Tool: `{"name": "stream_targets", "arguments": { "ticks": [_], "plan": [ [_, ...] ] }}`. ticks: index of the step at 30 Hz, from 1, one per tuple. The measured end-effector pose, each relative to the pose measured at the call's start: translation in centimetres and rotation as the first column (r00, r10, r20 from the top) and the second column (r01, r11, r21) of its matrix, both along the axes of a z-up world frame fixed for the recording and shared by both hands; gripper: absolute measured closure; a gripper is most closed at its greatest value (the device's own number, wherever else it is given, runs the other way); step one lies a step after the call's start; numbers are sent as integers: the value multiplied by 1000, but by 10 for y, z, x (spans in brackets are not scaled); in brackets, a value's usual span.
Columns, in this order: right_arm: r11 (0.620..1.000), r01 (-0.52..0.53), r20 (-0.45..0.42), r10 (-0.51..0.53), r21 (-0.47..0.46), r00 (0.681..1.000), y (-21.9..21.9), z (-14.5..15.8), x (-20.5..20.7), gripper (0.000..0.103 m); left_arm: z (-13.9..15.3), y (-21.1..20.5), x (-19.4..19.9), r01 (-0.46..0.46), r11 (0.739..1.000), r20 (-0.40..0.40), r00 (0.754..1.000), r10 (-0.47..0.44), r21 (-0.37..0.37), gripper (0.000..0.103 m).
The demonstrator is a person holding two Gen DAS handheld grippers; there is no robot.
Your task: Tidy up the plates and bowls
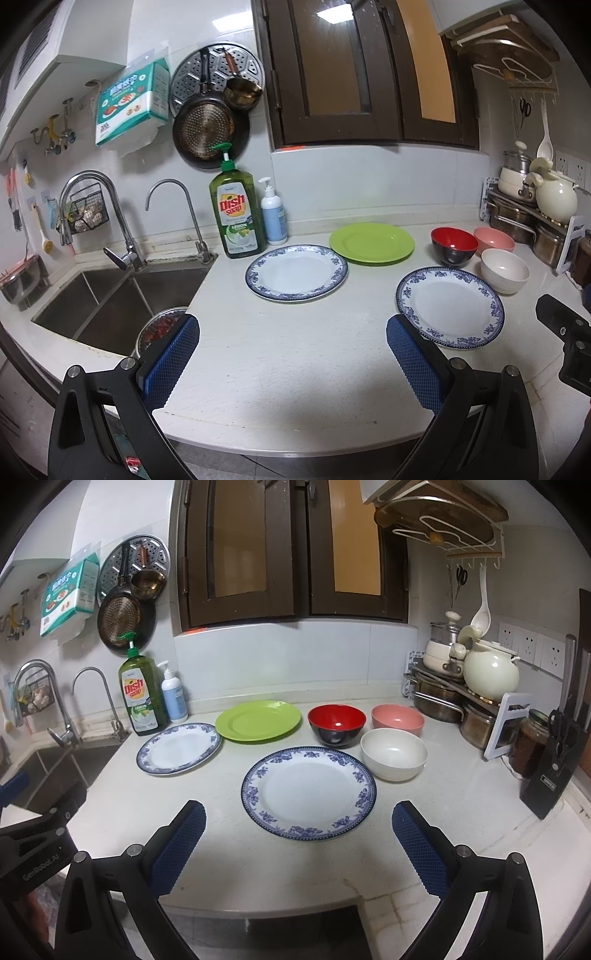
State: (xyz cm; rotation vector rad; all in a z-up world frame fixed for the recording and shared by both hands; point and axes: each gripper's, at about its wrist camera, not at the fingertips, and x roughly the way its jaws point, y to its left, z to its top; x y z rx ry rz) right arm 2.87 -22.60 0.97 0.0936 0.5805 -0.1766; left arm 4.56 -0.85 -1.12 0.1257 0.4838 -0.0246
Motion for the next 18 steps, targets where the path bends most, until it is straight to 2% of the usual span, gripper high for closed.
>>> {"name": "stream_targets", "arguments": {
  "ticks": [7, 10, 15, 18],
  "plan": [
    [1000, 17, -34, -17, 11, 999, -15, -12, 14, 1, -12, -17, 19, -25, 999, -37, 999, 27, 30, 0],
    [1000, 26, -50, -25, 11, 998, -20, -18, 22, 1, -16, -21, 26, -1, 1000, -58, 998, 2, 19, 0],
    [996, 73, -95, -68, 49, 993, -29, -28, 43, 1, -20, -31, 55, 81, 996, -87, 993, -79, 26, 0],
    [989, 136, -101, -130, 56, 986, -33, -32, 56, 1, -25, -37, 78, 153, 987, -106, 983, -148, 40, 0]
  ]
}}
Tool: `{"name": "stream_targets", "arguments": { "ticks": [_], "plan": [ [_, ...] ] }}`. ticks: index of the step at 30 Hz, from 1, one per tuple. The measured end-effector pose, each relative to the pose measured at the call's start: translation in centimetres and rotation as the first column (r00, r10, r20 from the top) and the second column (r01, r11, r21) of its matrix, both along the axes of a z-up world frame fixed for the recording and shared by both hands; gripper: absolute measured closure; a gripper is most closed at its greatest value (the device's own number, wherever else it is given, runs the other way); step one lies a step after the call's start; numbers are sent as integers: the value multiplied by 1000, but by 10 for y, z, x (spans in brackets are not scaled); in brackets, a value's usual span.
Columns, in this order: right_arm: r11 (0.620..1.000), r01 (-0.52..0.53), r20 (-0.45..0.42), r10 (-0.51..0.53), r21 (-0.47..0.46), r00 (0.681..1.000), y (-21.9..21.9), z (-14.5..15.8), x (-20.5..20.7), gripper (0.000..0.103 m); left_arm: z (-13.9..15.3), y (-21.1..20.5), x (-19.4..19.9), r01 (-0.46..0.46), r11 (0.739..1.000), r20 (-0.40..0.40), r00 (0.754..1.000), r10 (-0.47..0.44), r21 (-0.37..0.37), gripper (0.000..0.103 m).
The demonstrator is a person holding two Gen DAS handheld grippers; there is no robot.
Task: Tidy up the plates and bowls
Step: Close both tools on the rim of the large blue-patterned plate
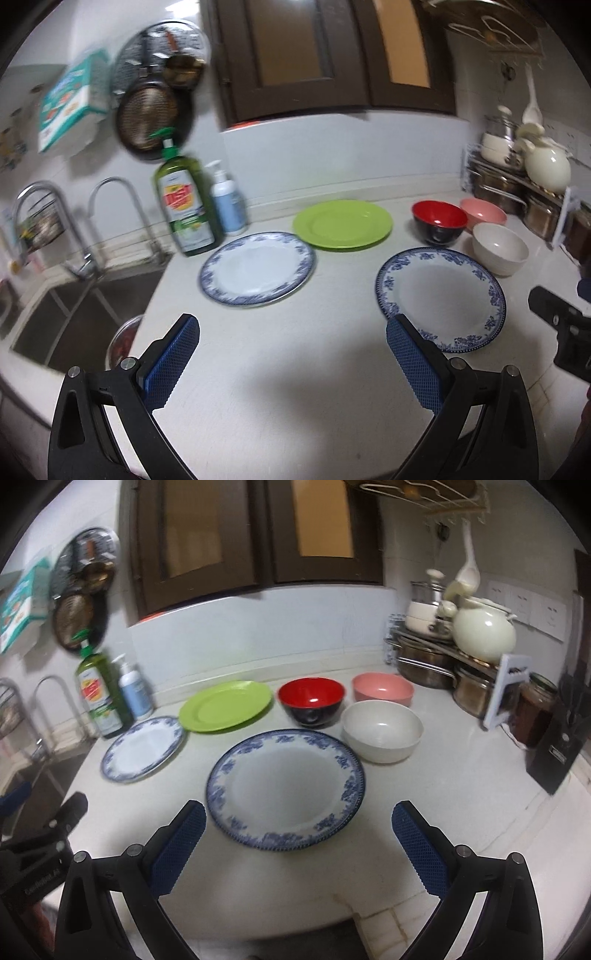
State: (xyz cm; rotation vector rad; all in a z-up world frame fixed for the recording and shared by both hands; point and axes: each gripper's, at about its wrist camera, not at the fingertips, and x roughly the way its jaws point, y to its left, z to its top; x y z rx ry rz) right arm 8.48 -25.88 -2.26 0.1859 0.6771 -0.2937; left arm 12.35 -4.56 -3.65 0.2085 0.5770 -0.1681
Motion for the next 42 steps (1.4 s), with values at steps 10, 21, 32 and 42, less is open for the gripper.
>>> {"name": "stream_targets", "arguments": {
  "ticks": [10, 21, 32, 42],
  "plan": [
    [983, 183, -69, -184, -16, 981, -21, -21, 32, 2, -15, -29, 62, 156, 988, -61, 986, -156, -3, 1],
    [991, 131, -179, -127, 8, 976, -67, -66, 92, 16, -59, -72, 116, 112, 994, -171, 979, -113, -15, 11],
    [989, 134, -262, -115, 57, 958, -97, -104, 119, 36, -95, -105, 150, 144, 989, -285, 948, -142, -12, 27],
    [988, 121, -292, -87, 99, 953, -104, -118, 130, 51, -111, -122, 161, 168, 986, -357, 919, -165, -24, 42]
  ]
}}
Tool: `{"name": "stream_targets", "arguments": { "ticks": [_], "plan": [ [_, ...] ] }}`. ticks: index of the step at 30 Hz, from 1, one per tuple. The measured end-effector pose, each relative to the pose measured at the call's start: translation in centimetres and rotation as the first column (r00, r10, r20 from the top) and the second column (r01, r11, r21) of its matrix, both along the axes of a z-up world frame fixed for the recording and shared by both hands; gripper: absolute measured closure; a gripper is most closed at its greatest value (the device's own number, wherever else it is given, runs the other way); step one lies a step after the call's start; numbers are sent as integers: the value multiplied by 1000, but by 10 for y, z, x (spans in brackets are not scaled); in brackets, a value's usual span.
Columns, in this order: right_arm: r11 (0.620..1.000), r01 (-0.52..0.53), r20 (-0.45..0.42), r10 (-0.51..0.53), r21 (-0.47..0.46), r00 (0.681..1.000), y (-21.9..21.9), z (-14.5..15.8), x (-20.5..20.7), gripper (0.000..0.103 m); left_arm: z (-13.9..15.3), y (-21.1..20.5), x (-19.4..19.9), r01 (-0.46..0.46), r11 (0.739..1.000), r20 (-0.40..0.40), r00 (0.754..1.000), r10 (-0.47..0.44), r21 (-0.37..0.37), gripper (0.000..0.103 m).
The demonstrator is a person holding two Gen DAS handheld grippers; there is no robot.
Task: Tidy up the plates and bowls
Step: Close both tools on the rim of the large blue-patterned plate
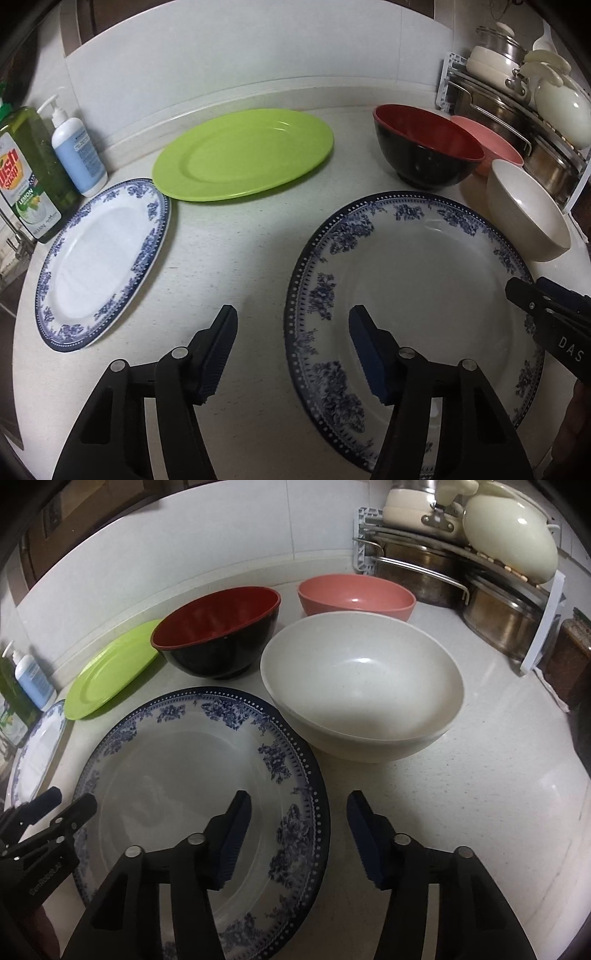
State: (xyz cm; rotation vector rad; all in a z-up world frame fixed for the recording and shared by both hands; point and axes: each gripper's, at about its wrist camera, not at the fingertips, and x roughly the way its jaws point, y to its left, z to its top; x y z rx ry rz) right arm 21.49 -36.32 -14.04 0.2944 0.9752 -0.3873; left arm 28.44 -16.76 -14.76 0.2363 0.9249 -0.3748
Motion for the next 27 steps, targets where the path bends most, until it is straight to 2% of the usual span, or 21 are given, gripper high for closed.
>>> {"name": "stream_targets", "arguments": {
  "ticks": [3, 5, 8, 11, 20, 27],
  "plan": [
    [1000, -5, -5, 5, 8, 1000, -1, -2, 2, 55, -2, -3, 3, 11, 1000, -24, 1000, -11, -12, 49],
    [1000, -8, -9, 9, 14, 1000, -2, -2, 2, 57, -4, -5, 4, 16, 1000, -46, 999, -17, -18, 58],
    [1000, -11, -10, 11, 18, 1000, -2, -1, 3, 62, -5, -5, 5, 13, 999, -68, 998, -16, -42, 64],
    [1000, -23, -12, 23, 17, 1000, -3, -2, 4, 67, -5, -6, 5, 7, 999, -73, 997, -11, -51, 65],
    [999, -39, -26, 40, 17, 999, 2, -1, 5, 68, -4, -4, 5, -11, 999, -75, 997, 8, -38, 67],
    [996, -83, -21, 83, 19, 996, 16, 7, 3, 68, 6, 14, -3, -53, 998, -54, 997, 52, -29, 67]
  ]
}}
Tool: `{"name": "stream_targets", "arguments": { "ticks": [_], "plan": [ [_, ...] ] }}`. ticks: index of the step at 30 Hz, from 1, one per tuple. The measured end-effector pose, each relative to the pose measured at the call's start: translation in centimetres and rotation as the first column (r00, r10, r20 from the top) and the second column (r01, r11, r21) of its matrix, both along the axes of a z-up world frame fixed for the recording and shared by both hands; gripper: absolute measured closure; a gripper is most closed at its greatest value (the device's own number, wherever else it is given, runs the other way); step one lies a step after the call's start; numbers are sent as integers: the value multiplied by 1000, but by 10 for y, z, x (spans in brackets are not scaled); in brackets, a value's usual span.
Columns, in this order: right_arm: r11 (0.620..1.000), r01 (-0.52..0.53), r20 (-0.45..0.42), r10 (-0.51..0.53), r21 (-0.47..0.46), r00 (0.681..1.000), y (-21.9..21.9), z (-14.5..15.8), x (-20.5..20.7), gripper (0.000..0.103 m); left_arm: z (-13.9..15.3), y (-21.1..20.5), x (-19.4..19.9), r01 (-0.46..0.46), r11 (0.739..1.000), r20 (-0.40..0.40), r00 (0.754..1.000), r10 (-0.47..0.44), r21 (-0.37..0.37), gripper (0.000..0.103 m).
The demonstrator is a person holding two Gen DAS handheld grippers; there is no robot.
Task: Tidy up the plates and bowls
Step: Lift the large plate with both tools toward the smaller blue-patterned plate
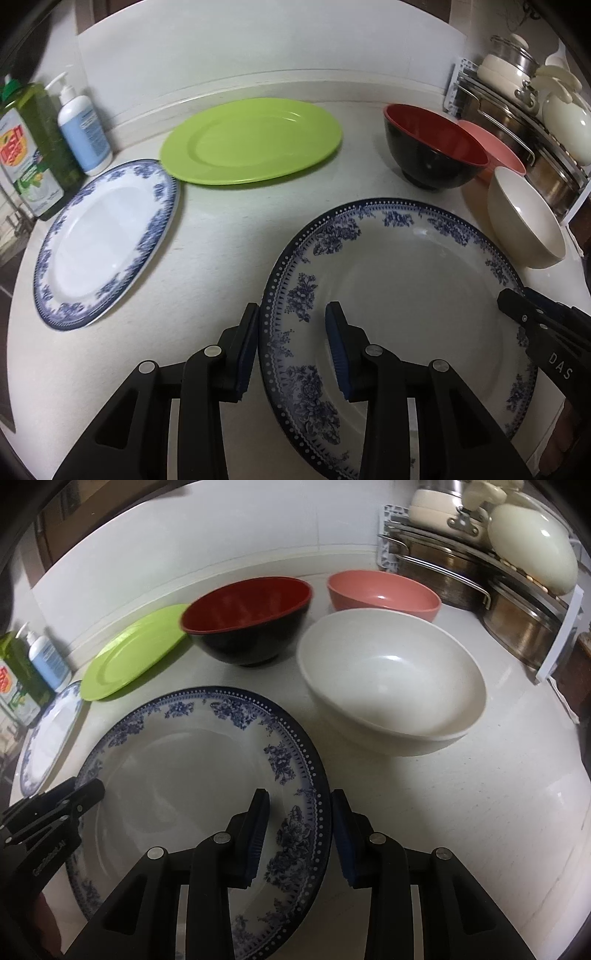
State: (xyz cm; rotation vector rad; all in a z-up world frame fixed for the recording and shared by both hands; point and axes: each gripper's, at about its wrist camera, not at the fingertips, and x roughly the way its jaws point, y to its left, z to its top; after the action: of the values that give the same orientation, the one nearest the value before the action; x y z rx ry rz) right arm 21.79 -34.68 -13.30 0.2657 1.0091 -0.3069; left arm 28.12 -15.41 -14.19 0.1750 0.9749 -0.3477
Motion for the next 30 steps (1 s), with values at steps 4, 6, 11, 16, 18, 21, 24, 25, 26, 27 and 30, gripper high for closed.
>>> {"name": "stream_targets", "arguments": {
  "ticks": [4, 6, 11, 16, 18, 21, 24, 25, 26, 27, 30],
  "plan": [
    [999, -37, 19, 37, -8, 999, 14, 8, -1, 68, 8, 18, -8, -32, 1000, 24, 999, 32, -1, 67],
    [998, -64, 31, 64, -15, 997, 25, 14, -1, 68, 13, 30, -13, -52, 999, 38, 998, 53, -4, 67],
    [991, -129, 54, 130, -21, 990, 53, 24, -4, 68, 24, 61, -26, -111, 994, 67, 992, 111, -9, 67],
    [979, -203, 63, 204, -18, 977, 87, 31, -5, 68, 30, 101, -42, -187, 982, 80, 979, 187, -6, 67],
    [972, -235, 66, 235, -16, 970, 101, 34, -6, 68, 32, 117, -48, -220, 976, 85, 972, 219, -5, 67],
    [959, -282, 73, 282, -16, 957, 121, 38, -8, 68, 34, 137, -56, -259, 966, 93, 961, 259, -3, 67],
    [947, -321, 78, 321, -14, 944, 142, 40, -11, 68, 37, 161, -65, -303, 953, 99, 948, 301, 3, 67],
    [943, -333, 76, 333, -12, 940, 148, 41, -11, 68, 37, 166, -67, -312, 950, 100, 945, 310, 4, 67],
    [937, -348, 76, 348, -8, 934, 155, 41, -12, 68, 38, 171, -69, -322, 947, 101, 942, 319, 6, 67],
    [933, -360, 75, 360, -7, 930, 161, 41, -13, 68, 38, 179, -72, -335, 942, 101, 938, 333, 9, 67],
    [922, -388, 69, 387, -3, 920, 178, 39, -15, 68, 36, 197, -77, -363, 932, 92, 928, 360, 13, 67]
  ]
}}
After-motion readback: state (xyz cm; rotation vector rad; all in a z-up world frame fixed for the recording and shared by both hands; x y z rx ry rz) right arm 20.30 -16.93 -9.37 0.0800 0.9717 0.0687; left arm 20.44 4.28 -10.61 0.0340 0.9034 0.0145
